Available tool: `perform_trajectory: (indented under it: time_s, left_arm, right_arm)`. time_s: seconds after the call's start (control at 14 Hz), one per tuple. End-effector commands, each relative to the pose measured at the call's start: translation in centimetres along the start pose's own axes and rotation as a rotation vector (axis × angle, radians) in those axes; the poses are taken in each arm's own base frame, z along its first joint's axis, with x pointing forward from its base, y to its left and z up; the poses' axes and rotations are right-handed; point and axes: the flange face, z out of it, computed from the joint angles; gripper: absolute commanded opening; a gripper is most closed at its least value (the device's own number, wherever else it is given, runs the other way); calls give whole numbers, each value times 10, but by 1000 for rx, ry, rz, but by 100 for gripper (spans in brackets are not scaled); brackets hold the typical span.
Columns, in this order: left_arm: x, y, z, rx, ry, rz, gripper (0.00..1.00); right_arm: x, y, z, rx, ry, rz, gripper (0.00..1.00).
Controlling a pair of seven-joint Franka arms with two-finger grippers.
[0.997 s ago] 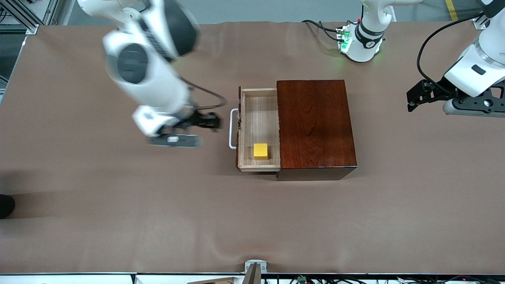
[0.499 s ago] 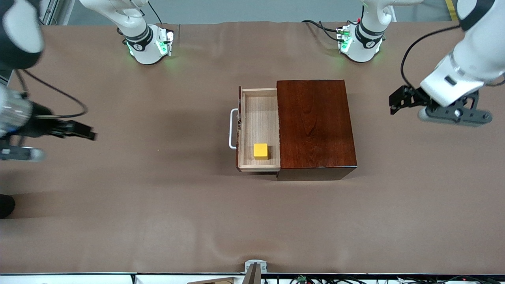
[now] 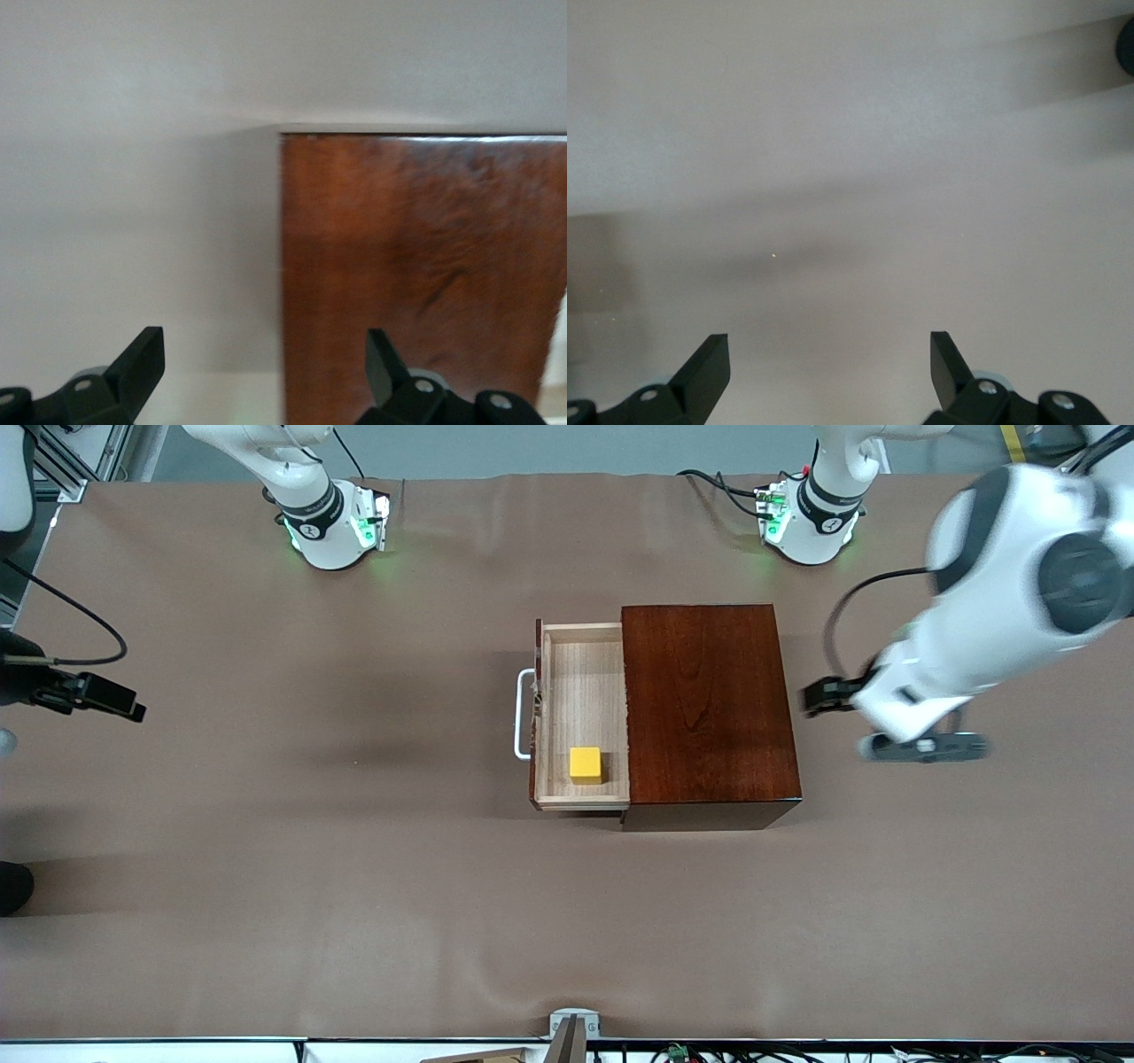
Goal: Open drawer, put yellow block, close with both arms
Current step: 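Move the left gripper over the box toward the drawer handle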
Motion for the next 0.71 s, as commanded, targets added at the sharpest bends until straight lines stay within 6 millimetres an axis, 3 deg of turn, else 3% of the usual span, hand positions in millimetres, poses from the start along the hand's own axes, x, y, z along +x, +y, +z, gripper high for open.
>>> perform_trajectory:
  time_s: [0.0, 0.21, 0.64]
  left_arm:
    - [-14, 60, 8, 4, -13, -125, 100]
    - [-42, 118, 18, 9, -3, -179, 100]
    - [-64, 221, 39, -50, 34, -330, 100]
  right_arm:
    - [-25, 0, -3, -10, 9, -21, 100]
    - [-37, 0, -8, -10, 12, -25, 100]
    - [-41, -4, -14, -13, -19, -31, 100]
